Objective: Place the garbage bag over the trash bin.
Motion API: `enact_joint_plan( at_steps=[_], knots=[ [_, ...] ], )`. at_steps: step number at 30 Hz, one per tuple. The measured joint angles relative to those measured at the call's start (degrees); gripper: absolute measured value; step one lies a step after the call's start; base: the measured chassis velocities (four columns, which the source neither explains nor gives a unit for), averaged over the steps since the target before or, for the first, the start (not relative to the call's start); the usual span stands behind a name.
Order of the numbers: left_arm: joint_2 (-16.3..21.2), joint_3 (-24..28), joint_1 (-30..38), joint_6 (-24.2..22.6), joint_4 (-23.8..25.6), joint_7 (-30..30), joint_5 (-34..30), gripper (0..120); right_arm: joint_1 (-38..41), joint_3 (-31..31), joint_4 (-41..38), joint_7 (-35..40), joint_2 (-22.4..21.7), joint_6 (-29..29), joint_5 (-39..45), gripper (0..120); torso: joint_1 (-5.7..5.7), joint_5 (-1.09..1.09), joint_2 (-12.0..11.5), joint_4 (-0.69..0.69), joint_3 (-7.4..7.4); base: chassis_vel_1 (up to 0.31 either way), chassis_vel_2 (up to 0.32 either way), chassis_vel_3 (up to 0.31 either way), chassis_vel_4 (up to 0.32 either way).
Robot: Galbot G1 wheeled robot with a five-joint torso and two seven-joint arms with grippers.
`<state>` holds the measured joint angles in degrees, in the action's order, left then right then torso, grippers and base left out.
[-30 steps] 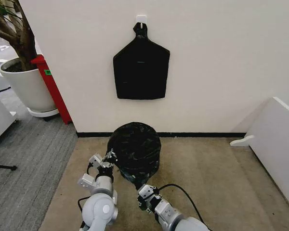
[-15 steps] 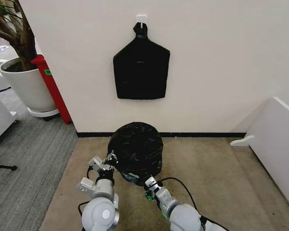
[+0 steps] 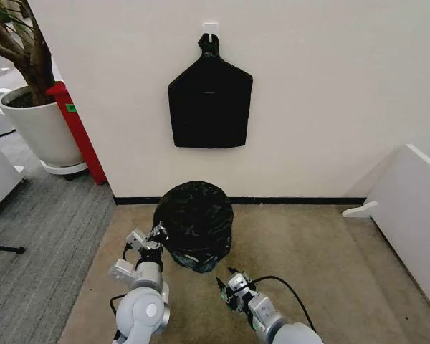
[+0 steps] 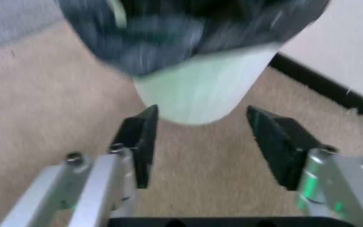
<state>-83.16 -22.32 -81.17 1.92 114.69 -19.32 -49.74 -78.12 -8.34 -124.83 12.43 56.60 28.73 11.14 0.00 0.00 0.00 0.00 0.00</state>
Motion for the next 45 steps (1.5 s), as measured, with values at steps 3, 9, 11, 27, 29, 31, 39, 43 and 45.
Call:
enact_joint_plan(
  at_steps=[3, 9, 11, 27, 29, 31, 39, 43, 45],
  knots=[
    [0.51, -0.32, 0.19, 0.06, -0.06, 0.01, -0.23, 5, -0.79, 1.76, -3.58, -0.19, -0.21, 0.32, 1.02, 66, 0.0, 0.0, 0.0, 0.0, 0.0, 0.0, 0.0, 0.0, 0.0],
    [0.49, -0.24, 0.33, 0.06, 0.03, -0.02, -0.3, 5, -0.29, 1.84, -7.61, 0.21, 0.11, 2.08, 4.15, 86, 0.0, 0.0, 0.0, 0.0, 0.0, 0.0, 0.0, 0.0, 0.0],
    [0.2, -0.12, 0.32, 0.04, 0.12, -0.04, -0.29, 5, 0.37, 0.95, -7.36, 0.4, 0.59, 2.3, 4.49, 95, 0.0, 0.0, 0.0, 0.0, 0.0, 0.0, 0.0, 0.0, 0.0],
    [-0.96, 0.79, -0.31, 0.02, 0.32, 0.06, 0.6, 5, 5.63, -1.59, 0.21, 1.38, 2.52, 1.66, 5.18, 100, 0.0, 0.0, 0.0, 0.0, 0.0, 0.0, 0.0, 0.0, 0.0],
    [-1.25, 1.11, -0.59, 0.02, 0.5, 0.11, 0.87, 5, 5.94, -1.62, 1.27, 1.38, 2.88, 1.33, 4.89, 100, 0.0, 0.01, 0.0, 0.0, 0.0, 0.0, 0.0, 0.0, 0.0],
    [-1.46, 1.28, -0.85, 0.02, 0.56, 0.18, 1.12, 5, 6.28, -1.62, 2.0, 1.38, 3.01, 1.1, 4.8, 100, 0.0, 0.01, 0.0, 0.0, 0.0, 0.0, 0.0, 0.0, 0.0],
    [-1.56, 1.21, -1.05, 0.07, 0.61, 0.27, 1.22, 5, 6.54, -1.56, 2.02, 1.75, 3.06, 1.15, 4.86, 100, 0.0, 0.0, 0.0, 0.0, 0.0, 0.0, 0.0, 0.0, 0.0],
    [-2.46, 1.27, -1.51, 0.08, 1.42, 0.31, 1.22, 5, 7.22, -1.3, 4.11, 1.8, 4.12, 0.53, 4.57, 100, 0.0, 0.0, 0.0, 0.0, 0.0, 0.0, 0.0, 0.0, 0.0],
    [-2.72, 1.3, -1.93, 0.08, 1.89, 0.38, 1.22, 5, 7.28, -1.18, 5.32, 1.74, 4.54, -0.07, 4.2, 100, 0.0, 0.0, 0.0, 0.0, 0.0, 0.0, 0.0, 0.0, 0.0]
  ],
)
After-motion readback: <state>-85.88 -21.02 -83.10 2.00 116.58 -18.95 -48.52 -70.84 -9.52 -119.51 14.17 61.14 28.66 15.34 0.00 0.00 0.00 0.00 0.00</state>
